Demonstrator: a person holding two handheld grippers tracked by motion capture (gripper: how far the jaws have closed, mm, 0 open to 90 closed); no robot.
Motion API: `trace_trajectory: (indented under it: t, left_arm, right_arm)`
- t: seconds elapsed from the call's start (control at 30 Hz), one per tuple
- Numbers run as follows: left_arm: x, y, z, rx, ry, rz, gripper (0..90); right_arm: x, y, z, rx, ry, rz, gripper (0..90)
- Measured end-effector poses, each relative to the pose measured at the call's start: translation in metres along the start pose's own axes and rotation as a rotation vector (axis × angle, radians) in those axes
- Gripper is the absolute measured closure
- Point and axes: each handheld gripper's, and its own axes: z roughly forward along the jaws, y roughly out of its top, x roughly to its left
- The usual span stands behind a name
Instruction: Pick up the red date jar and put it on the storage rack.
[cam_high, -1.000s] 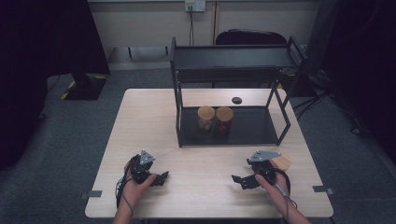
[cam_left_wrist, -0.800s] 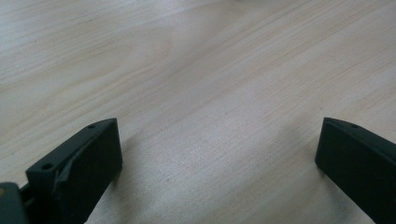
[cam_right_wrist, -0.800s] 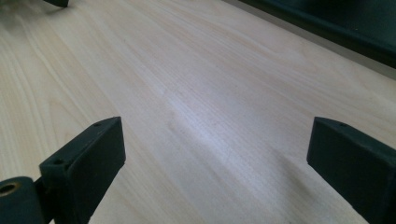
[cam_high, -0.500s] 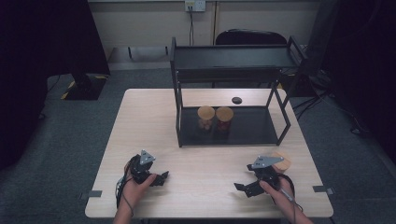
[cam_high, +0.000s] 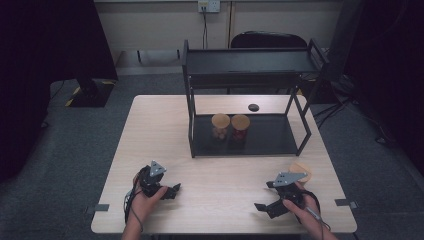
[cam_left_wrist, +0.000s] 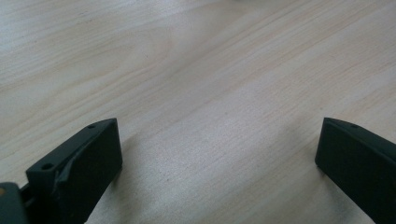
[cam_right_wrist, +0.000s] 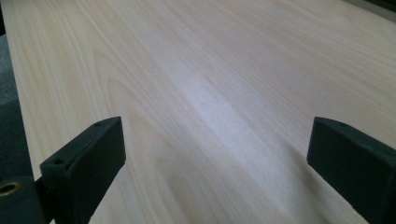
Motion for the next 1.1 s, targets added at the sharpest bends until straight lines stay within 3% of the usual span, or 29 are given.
trace_trajectory:
  t: [0.6,0.87,1.1]
  left_arm:
    - [0.0,0.0,0.0,0.0,0.0,0.0,0.2]
    - [0.0,0.0,0.0,0.0,0.0,0.0,0.2]
    - [0.0,0.0,0.0,0.0,0.0,0.0,0.2]
  right_arm:
    - [0.0,-0.02,-0.019,0.046,0.029,-0.038,5.0]
    - [-0.002,-0.028,-0.031,0.05,0.027,-0.034,4.7]
    - [-0.013,-0.036,-0.049,0.03,0.005,-0.007,3.8]
